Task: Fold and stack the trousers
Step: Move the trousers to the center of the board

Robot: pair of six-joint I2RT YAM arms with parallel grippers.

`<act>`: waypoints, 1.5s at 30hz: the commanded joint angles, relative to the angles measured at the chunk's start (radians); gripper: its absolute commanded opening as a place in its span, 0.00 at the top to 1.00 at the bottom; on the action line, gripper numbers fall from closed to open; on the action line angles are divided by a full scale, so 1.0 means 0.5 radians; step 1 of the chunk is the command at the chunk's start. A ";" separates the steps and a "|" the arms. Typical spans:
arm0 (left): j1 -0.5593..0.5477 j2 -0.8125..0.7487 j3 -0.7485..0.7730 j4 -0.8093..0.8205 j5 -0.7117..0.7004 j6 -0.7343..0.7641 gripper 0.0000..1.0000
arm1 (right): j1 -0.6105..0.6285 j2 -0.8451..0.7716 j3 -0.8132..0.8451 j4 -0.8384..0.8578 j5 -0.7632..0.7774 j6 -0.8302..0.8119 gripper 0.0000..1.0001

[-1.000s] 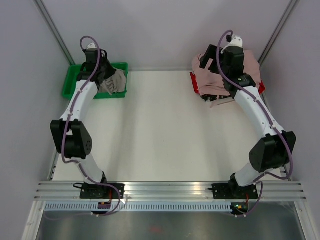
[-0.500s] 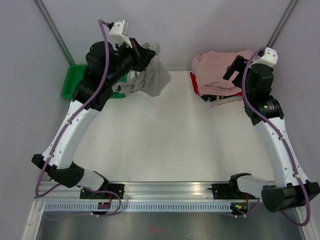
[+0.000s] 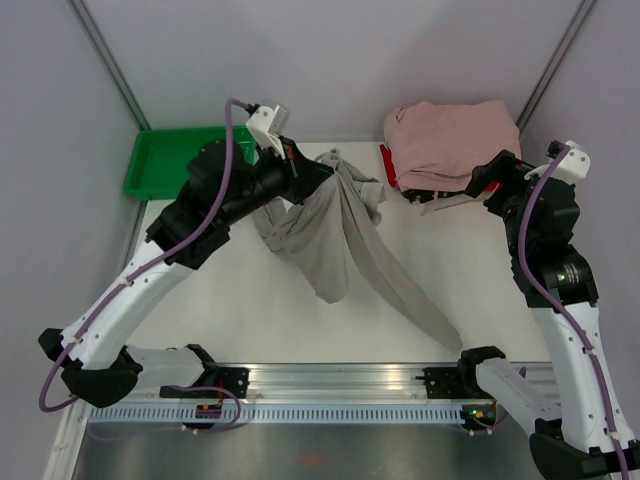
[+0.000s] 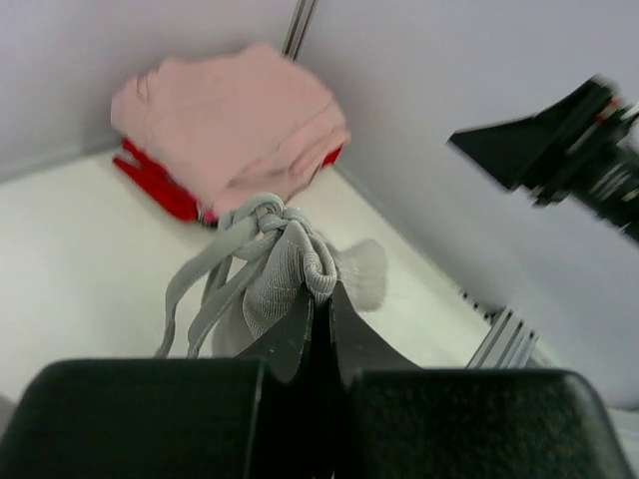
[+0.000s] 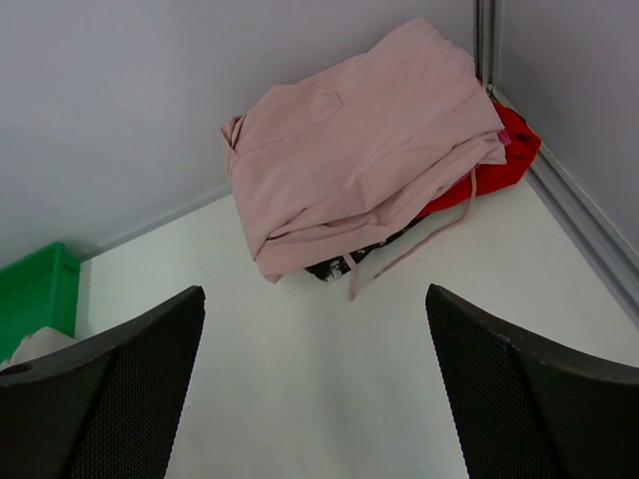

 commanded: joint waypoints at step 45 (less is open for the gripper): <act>0.599 0.256 -1.354 0.287 0.485 -0.043 0.12 | 0.411 1.180 -0.496 0.611 -1.709 -0.209 0.07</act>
